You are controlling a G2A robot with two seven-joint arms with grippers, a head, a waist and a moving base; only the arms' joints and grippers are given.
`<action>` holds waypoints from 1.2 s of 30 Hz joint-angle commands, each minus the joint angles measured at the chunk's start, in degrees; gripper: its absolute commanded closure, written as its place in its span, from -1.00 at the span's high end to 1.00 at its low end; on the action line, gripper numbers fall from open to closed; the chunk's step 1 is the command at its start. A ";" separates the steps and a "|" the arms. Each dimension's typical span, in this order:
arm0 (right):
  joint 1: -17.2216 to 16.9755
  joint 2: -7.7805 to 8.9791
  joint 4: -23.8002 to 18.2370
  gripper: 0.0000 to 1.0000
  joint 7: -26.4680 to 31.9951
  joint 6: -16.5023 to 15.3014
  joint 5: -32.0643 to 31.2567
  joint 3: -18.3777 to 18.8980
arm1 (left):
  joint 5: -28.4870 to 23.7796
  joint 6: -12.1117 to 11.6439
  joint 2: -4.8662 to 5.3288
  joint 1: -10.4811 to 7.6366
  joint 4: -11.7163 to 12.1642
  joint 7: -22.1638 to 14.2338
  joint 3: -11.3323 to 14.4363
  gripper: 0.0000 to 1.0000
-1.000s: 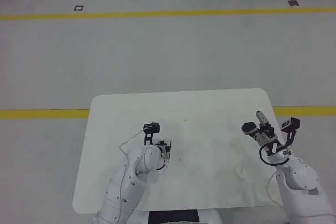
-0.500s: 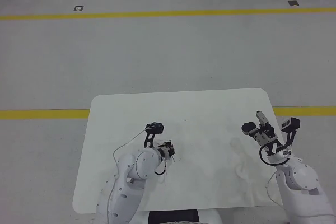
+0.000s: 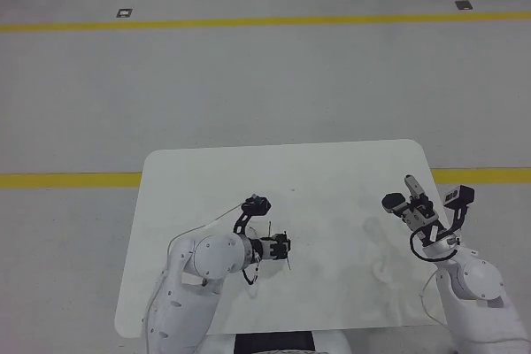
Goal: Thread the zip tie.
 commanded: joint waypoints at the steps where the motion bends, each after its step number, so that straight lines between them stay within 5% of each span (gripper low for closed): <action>1: 0.24 0.13 0.35 1.00 3.00 -1.81 -1.64 -0.26 | -9.36 -1.55 0.32 -1.11 1.43 -3.36 -1.61 -1.00; 7: 2.39 0.58 1.95 1.00 10.25 -3.46 -4.43 0.07 | -22.47 -5.64 1.46 -3.70 5.50 -9.05 -4.26 -1.00; 12: 3.32 0.65 0.77 1.00 17.12 -3.46 -7.07 -0.70 | -28.56 -7.64 3.00 -4.82 8.07 -9.05 -3.30 -1.00; 15: 3.79 0.68 0.06 1.00 22.30 -3.46 -8.30 -1.86 | -28.08 -7.91 3.87 -5.45 8.44 -8.83 -3.51 -1.00; 23: 3.79 0.68 0.06 1.00 22.30 -3.46 -8.30 -1.86 | -28.08 -7.91 3.87 -5.45 8.44 -8.83 -3.51 -1.00; 27: 3.79 0.68 0.06 1.00 22.30 -3.46 -8.30 -1.86 | -28.80 -8.30 4.33 -5.21 8.82 -5.66 -3.17 -1.00; 36: 3.79 0.68 0.06 1.00 22.30 -3.46 -8.30 -1.86 | -25.86 -6.88 6.56 -2.40 4.12 -2.71 -6.76 -1.00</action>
